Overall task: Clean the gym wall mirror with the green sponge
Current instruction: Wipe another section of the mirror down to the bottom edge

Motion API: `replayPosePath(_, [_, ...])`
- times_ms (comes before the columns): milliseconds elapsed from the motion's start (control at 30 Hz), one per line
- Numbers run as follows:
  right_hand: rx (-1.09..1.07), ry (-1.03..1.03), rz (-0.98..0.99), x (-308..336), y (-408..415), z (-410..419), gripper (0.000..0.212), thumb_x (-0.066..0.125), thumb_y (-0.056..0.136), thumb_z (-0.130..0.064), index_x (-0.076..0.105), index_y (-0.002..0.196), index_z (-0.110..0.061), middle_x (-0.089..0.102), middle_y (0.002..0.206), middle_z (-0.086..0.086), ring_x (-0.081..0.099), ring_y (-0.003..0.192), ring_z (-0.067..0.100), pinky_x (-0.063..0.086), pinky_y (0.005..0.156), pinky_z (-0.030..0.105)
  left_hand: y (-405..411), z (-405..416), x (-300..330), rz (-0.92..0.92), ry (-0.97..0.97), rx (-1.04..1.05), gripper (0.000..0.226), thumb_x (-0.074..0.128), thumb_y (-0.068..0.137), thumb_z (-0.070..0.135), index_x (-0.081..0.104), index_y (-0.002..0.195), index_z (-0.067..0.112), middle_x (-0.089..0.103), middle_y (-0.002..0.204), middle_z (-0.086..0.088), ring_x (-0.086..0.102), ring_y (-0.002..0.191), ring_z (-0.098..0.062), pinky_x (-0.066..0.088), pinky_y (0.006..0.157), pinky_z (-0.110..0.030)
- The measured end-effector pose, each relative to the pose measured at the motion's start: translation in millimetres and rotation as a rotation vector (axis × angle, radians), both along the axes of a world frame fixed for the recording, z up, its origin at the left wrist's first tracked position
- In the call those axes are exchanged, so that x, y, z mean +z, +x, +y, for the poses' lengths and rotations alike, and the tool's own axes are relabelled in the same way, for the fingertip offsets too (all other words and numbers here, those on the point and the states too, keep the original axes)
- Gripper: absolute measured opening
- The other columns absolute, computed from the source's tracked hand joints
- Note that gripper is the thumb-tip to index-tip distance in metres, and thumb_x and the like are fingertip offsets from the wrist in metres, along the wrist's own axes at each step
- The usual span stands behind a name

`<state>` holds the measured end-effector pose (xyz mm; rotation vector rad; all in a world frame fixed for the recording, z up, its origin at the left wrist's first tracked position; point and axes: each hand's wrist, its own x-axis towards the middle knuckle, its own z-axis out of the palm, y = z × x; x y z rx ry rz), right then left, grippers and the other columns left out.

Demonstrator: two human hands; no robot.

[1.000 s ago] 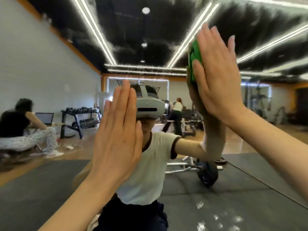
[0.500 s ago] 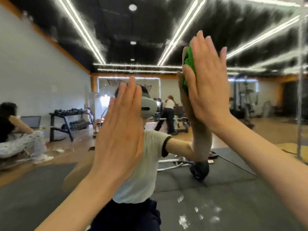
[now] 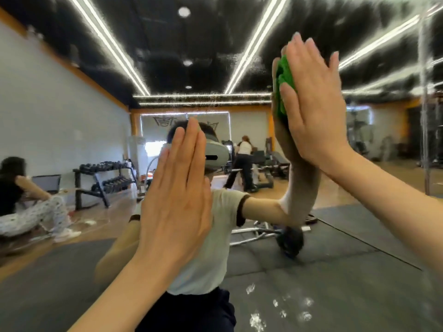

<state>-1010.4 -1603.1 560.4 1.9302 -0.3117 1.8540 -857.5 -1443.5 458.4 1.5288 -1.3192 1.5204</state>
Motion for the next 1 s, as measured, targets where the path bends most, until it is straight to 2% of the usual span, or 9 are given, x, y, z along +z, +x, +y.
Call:
replayPosePath(67, [-0.012, 0.050, -0.035, -29.4, 3.2, -2.2, 0.052, 0.031, 0.108, -0.022, 0.030, 0.156, -0.003, 0.025, 0.164, 0.015, 0.018, 0.153, 0.030, 0.004, 0.126, 0.046, -0.1, -0.3, -0.6, 0.006, 0.001, -0.007, 0.061, 0.033, 0.102, 0.015, 0.017, 0.159, -0.001, 0.009, 0.169, -0.013, 0.009, 0.157, -0.027, 0.001, 0.127, -0.035])
replayPosePath(233, [-0.153, -0.192, 0.318, -183.5, -20.6, -7.2, 0.053, 0.021, 0.111, -0.031, 0.016, 0.159, -0.009, 0.006, 0.169, 0.004, 0.009, 0.156, 0.023, 0.005, 0.126, 0.041, 2.4, -2.6, -3.1, -0.002, -0.009, 0.000, 0.062, 0.035, 0.102, 0.014, 0.015, 0.160, 0.002, 0.008, 0.170, -0.011, 0.007, 0.157, -0.024, 0.002, 0.127, -0.036])
replayPosePath(300, [-0.126, -0.154, 0.280, -165.5, -16.1, -5.7, 0.054, 0.020, 0.111, -0.031, 0.018, 0.159, -0.008, 0.011, 0.169, 0.005, 0.009, 0.155, 0.022, 0.003, 0.126, 0.040, 1.6, -2.9, -3.2, 0.001, -0.008, 0.006, 0.062, 0.033, 0.103, 0.014, 0.015, 0.160, 0.001, 0.007, 0.170, -0.011, 0.006, 0.157, -0.024, 0.001, 0.128, -0.036])
replayPosePath(433, [0.065, 0.013, -0.039, -49.9, 42.0, 36.4, 0.053, 0.033, 0.107, -0.028, 0.034, 0.153, -0.001, 0.031, 0.161, 0.017, 0.024, 0.151, 0.030, 0.005, 0.124, 0.044, -0.4, -1.7, -2.7, 0.015, 0.005, -0.008, 0.062, 0.034, 0.103, 0.013, 0.014, 0.161, 0.002, 0.007, 0.170, -0.010, 0.004, 0.157, -0.022, 0.000, 0.128, -0.035])
replayPosePath(600, [-0.013, -0.291, 0.162, -3.4, 31.6, 16.5, 0.050, 0.042, 0.105, -0.021, 0.041, 0.149, 0.001, 0.039, 0.156, 0.020, 0.034, 0.147, 0.033, 0.010, 0.123, 0.043, 1.2, -0.7, -2.6, 0.009, 0.005, -0.018, 0.062, 0.036, 0.103, 0.014, 0.016, 0.161, 0.003, 0.009, 0.170, -0.010, 0.006, 0.157, -0.022, 0.001, 0.128, -0.035])
replayPosePath(800, [0.040, 0.247, -0.309, -32.2, -44.9, -49.4, 0.052, 0.031, 0.106, -0.017, 0.029, 0.155, -0.001, 0.029, 0.162, 0.016, 0.023, 0.151, 0.028, -0.002, 0.122, 0.038, 5.2, -2.2, -4.2, -0.011, 0.011, -0.013, 0.061, 0.031, 0.104, 0.018, 0.014, 0.161, 0.004, 0.007, 0.170, -0.009, 0.004, 0.157, -0.021, 0.002, 0.128, -0.036])
replayPosePath(867, [0.050, 0.336, -0.413, -37.5, -22.3, -26.3, 0.052, 0.034, 0.104, -0.012, 0.030, 0.155, 0.001, 0.032, 0.161, 0.018, 0.029, 0.148, 0.031, 0.006, 0.123, 0.041, 4.9, -1.8, -4.7, -0.005, 0.020, -0.011, 0.060, 0.029, 0.105, 0.019, 0.013, 0.161, 0.004, 0.007, 0.170, -0.009, 0.003, 0.157, -0.020, 0.000, 0.127, -0.035])
replayPosePath(933, [0.065, 0.210, -0.294, -50.1, 10.3, 7.2, 0.053, 0.039, 0.100, -0.006, 0.034, 0.153, -0.001, 0.037, 0.157, 0.018, 0.037, 0.142, 0.032, 0.017, 0.124, 0.040, 3.2, -1.8, -4.6, 0.003, 0.021, -0.014, 0.059, 0.026, 0.106, 0.021, 0.013, 0.161, 0.004, 0.008, 0.170, -0.010, 0.002, 0.157, -0.019, -0.003, 0.127, -0.032])
replayPosePath(1000, [0.036, -0.101, 0.059, -74.1, 35.2, 31.0, 0.053, 0.044, 0.101, -0.009, 0.035, 0.153, -0.002, 0.035, 0.160, 0.017, 0.031, 0.149, 0.030, 0.006, 0.127, 0.039, 1.4, -1.0, -3.1, 0.013, 0.013, -0.020, 0.059, 0.025, 0.106, 0.022, 0.015, 0.160, 0.003, 0.010, 0.169, -0.012, 0.000, 0.157, -0.016, -0.004, 0.127, -0.030])
